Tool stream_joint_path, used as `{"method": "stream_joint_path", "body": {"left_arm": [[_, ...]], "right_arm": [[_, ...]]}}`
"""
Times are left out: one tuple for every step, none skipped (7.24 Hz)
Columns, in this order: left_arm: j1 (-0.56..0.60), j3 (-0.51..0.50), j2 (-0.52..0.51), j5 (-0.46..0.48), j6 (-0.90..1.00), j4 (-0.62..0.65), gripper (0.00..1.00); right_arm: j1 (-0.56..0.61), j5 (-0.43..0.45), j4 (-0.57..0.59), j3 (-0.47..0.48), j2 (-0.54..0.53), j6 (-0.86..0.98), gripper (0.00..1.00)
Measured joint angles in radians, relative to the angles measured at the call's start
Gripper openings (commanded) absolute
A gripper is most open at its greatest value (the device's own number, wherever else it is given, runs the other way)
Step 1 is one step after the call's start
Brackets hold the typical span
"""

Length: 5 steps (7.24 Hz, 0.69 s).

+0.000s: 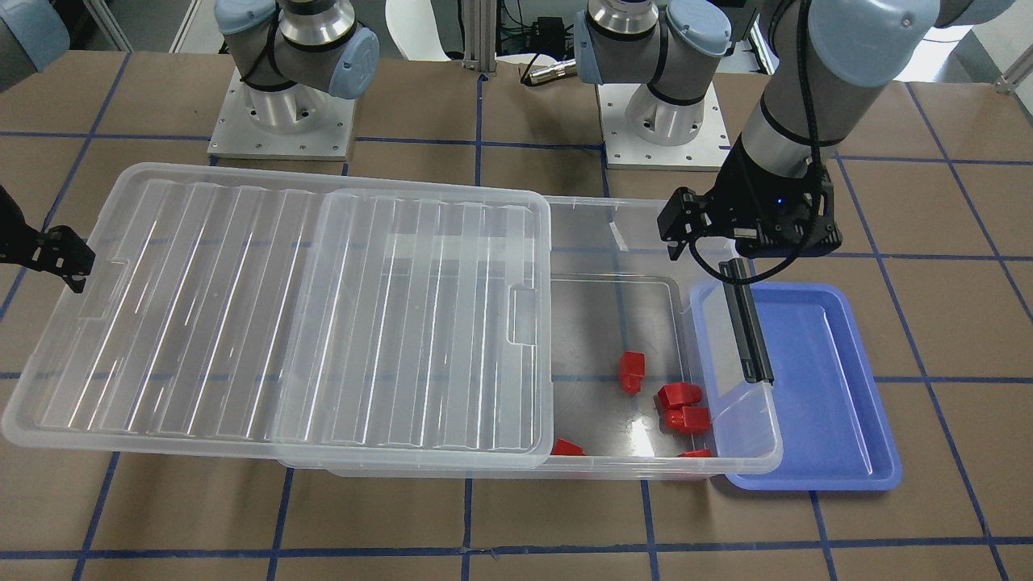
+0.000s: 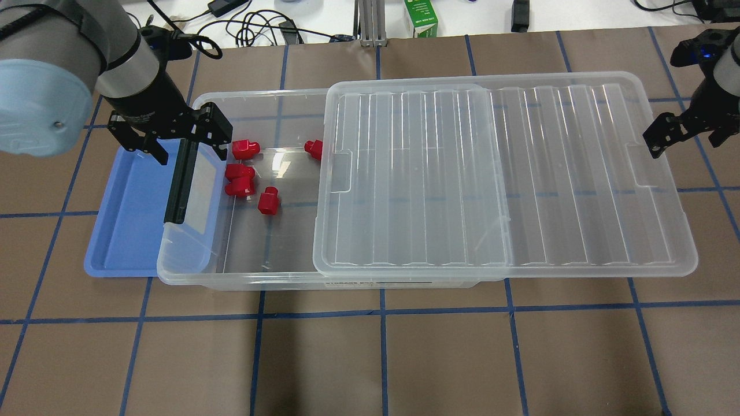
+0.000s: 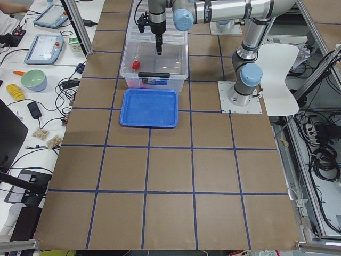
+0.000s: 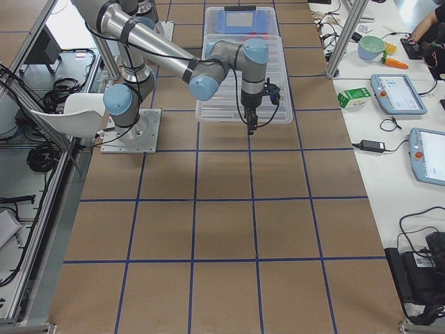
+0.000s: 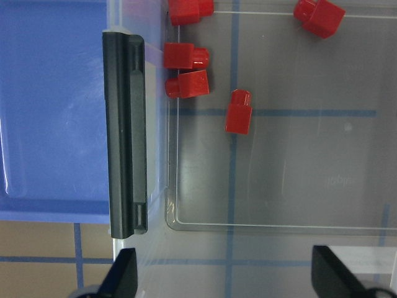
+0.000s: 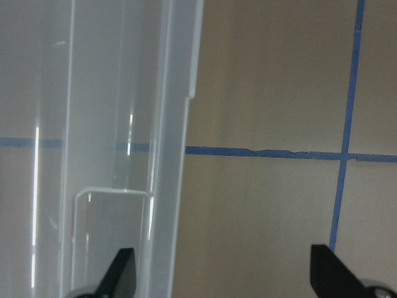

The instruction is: Place red block in blue tray from box

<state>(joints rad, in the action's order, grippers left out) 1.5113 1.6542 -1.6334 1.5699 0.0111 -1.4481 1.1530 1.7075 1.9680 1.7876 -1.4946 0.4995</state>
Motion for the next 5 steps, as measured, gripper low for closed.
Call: {"method": "stream_joint_path", "body": {"left_arm": [[0.002, 0.0, -0.039, -0.002, -0.013, 0.035, 1.0], [0.004, 0.001, -0.076, -0.003, -0.025, 0.054, 1.0], [0.009, 0.0, -0.11, -0.004, -0.046, 0.07, 1.0], [0.026, 0.0, -0.139, -0.003, -0.069, 0.094, 1.0], [0.047, 0.001, -0.168, -0.001, -0.08, 0.123, 1.0]], "right_arm": [[0.002, -0.02, -0.054, -0.033, -0.026, -0.008, 1.0], [0.003, -0.054, -0.152, -0.095, -0.048, -0.023, 1.0], [0.004, -0.082, -0.272, -0.17, -0.07, -0.047, 1.0], [0.005, -0.107, -0.382, -0.237, -0.094, -0.077, 1.0], [0.008, -0.136, -0.458, -0.279, -0.113, -0.104, 1.0]]}}
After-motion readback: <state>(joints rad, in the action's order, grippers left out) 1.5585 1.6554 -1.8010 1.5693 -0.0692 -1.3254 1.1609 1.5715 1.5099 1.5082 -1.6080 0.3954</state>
